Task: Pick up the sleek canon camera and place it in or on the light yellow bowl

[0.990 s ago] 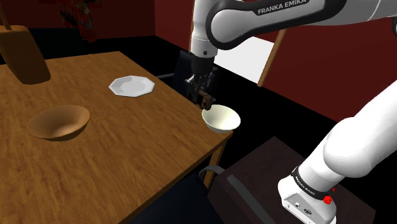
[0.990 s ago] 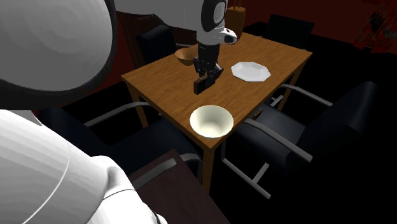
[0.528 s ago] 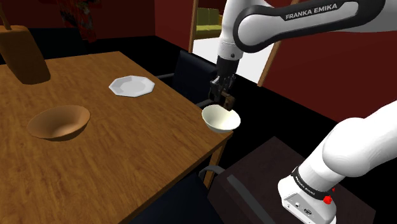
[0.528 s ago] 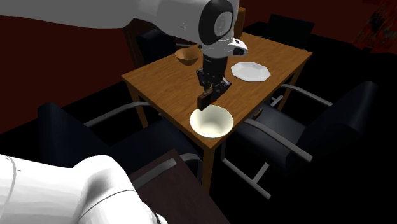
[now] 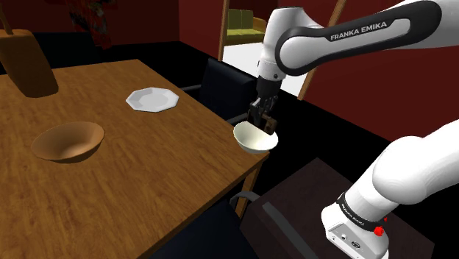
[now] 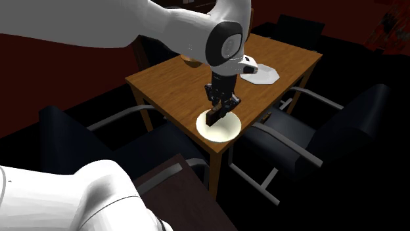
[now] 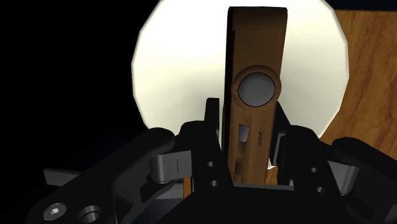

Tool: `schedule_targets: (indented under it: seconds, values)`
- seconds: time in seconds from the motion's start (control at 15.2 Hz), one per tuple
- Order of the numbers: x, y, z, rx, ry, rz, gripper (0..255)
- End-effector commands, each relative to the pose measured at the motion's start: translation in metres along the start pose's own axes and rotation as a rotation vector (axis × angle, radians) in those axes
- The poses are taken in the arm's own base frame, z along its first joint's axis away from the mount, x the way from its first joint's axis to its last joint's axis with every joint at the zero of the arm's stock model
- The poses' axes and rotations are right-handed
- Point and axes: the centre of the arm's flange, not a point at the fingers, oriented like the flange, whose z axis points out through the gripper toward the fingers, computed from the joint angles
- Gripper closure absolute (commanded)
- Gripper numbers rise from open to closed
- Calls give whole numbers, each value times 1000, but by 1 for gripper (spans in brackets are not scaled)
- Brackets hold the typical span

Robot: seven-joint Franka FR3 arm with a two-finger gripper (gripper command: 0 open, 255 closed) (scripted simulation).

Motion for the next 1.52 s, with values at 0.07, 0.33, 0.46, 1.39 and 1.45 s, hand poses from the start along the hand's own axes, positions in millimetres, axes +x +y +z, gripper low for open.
schedule_targets:
  seconds: [0.07, 0.33, 0.46, 1.39, 1.45]
  values:
    - [1, 0, 15, 0, 1, 0, 255]
    - [2, 0, 36, 0, 1, 0, 255]
    - [2, 0, 38, 0, 1, 0, 255]
    - [2, 0, 12, 0, 1, 0, 0]
    - [2, 0, -1, 0, 1, 0, 0]
